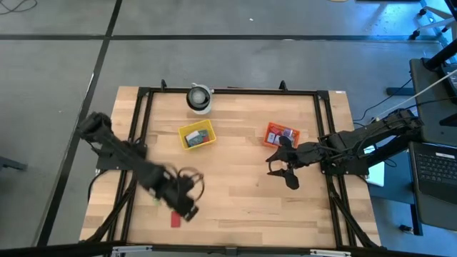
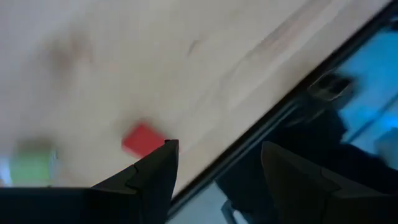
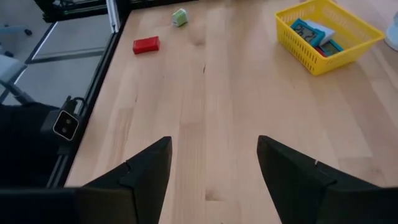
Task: Pick & Place Office items
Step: Put the red digital clock into the yellow bin
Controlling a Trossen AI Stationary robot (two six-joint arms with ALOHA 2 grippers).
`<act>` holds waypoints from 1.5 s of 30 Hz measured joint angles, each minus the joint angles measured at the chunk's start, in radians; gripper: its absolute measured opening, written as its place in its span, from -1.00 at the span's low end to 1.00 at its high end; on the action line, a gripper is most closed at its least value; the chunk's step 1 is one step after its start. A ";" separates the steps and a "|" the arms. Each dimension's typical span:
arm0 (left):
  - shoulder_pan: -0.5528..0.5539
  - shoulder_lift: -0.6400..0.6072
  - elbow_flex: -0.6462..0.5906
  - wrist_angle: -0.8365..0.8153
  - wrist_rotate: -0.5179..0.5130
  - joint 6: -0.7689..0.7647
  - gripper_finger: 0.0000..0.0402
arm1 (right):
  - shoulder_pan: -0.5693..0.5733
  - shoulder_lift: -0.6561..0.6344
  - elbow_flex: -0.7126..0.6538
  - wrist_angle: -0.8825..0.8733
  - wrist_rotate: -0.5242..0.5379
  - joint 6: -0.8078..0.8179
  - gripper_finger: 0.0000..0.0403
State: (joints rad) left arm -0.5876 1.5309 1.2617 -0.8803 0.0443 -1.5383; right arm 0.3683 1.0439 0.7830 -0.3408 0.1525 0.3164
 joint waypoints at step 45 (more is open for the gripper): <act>-0.163 0.357 0.000 -0.027 0.031 -0.756 0.12 | 0.109 0.163 0.000 0.008 0.099 -0.123 0.18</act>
State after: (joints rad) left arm -0.7511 1.8881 1.2613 -0.9074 0.0756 -2.2944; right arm 0.4775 1.2064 0.7830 -0.3328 0.2512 0.1932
